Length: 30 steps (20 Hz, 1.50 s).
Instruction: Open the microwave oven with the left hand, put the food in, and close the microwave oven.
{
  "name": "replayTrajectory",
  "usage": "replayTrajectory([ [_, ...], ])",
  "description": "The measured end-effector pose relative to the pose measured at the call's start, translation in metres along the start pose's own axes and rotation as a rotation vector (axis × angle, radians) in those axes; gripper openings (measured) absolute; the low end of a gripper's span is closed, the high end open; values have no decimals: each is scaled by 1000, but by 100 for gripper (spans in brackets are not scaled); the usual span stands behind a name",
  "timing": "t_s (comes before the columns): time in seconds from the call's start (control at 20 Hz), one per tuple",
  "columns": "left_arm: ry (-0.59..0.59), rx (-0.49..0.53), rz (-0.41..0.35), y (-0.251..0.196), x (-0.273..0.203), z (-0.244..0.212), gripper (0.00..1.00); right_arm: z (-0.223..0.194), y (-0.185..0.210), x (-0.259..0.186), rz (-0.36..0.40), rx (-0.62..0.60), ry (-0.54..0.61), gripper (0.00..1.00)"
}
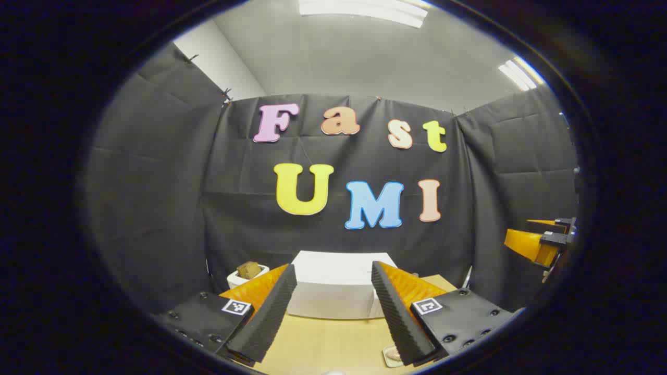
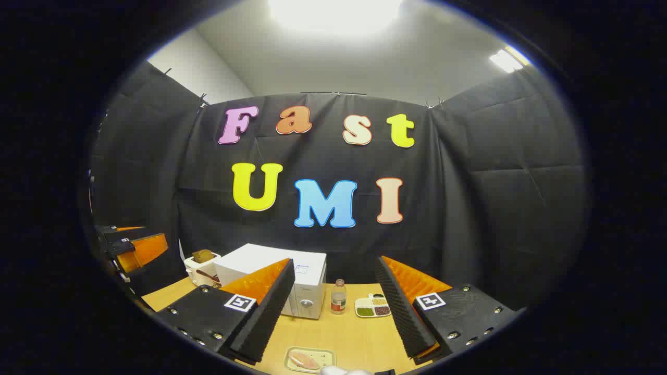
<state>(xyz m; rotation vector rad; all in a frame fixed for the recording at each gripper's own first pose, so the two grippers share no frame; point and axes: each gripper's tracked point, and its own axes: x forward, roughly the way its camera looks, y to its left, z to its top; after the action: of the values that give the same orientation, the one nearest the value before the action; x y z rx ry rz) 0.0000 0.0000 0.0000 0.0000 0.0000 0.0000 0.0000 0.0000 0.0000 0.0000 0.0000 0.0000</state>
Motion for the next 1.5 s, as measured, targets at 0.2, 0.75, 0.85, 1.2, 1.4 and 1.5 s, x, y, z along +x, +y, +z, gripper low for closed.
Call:
replayTrajectory([
  [0.2, -7, 31, 10, 15, 5, 4, 94, 0, 3, 2, -7, 30, 13, 96],
  [0.75, 4, 33, 13, 24, 10, 0, 94, 0, -7, 6, -38, 27, 12, 96],
  [0.85, 3, 31, 15, 25, 14, 1, 94, 0, -8, 6, -39, 25, 10, 96],
  [1.2, 15, 21, 9, 18, 20, -18, 94, 5, -19, 2, -54, 8, 11, 96],
  [1.4, 46, 39, 1, 4, 40, -50, 94, 13, -35, -3, -81, -6, 2, 96],
  [1.5, 66, 42, -33, -14, 49, -76, 94, 16, -43, -5, -92, -9, 12, 96],
])
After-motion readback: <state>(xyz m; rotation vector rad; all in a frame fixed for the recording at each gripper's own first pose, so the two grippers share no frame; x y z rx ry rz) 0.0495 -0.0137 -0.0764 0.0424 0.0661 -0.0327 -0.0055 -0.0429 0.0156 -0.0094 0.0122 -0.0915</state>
